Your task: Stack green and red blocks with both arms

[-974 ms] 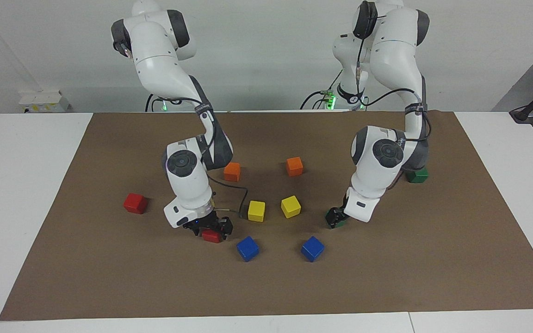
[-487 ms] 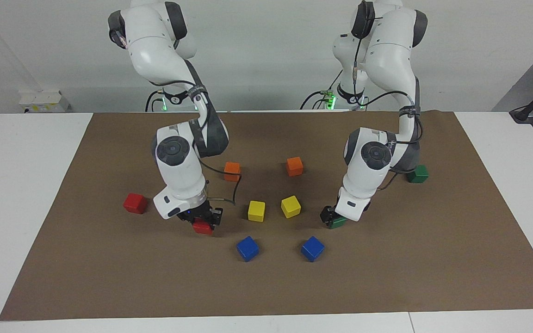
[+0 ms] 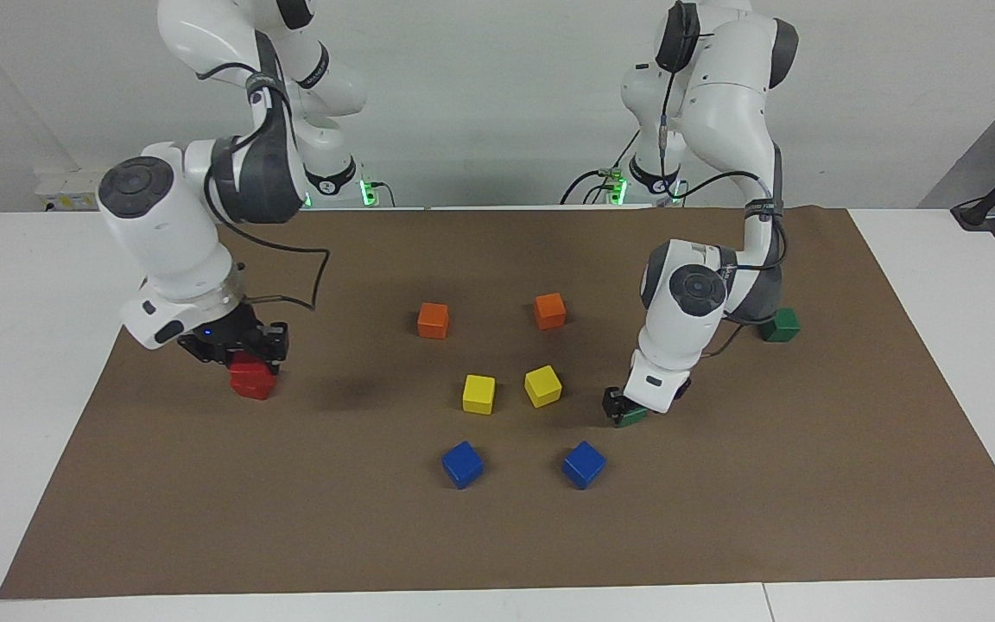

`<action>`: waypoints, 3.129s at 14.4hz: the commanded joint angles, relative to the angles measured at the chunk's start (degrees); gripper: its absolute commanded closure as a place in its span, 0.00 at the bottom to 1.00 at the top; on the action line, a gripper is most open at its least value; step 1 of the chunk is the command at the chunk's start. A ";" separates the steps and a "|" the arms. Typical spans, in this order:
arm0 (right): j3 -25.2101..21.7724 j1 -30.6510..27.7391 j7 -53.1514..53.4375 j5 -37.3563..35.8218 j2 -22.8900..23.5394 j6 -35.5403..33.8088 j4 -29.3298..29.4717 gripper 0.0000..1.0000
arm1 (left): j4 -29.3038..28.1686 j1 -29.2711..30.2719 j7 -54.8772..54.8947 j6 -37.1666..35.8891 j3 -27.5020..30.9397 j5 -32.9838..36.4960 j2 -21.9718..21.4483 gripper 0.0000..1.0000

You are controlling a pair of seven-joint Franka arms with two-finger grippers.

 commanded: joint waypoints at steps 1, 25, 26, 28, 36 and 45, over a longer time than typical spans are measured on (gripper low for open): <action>0.84 -3.48 -1.93 3.40 -5.86 3.69 -11.56 1.00 | -2.14 -1.62 -1.17 1.64 0.81 1.76 -1.02 0.59; 0.49 -5.33 8.44 2.37 -4.64 18.66 -21.62 1.00 | -21.19 31.60 47.34 -8.05 0.63 -7.12 -28.35 1.00; 0.48 -5.33 8.45 2.37 -4.64 18.66 -21.80 1.00 | -24.26 32.04 47.43 -4.98 0.64 -7.12 -29.40 1.00; 0.48 -5.68 8.53 1.75 -4.29 18.74 -21.97 1.00 | -30.41 31.96 47.34 2.13 0.64 -7.12 -31.33 1.00; 0.48 -6.65 8.45 -0.27 -3.94 20.41 -22.50 1.00 | -36.66 31.51 48.05 7.87 0.72 -7.12 -32.39 1.00; 0.57 -6.12 9.76 -0.27 -3.15 22.00 -22.94 1.00 | -38.87 31.87 48.13 9.37 0.72 -7.12 -33.10 1.00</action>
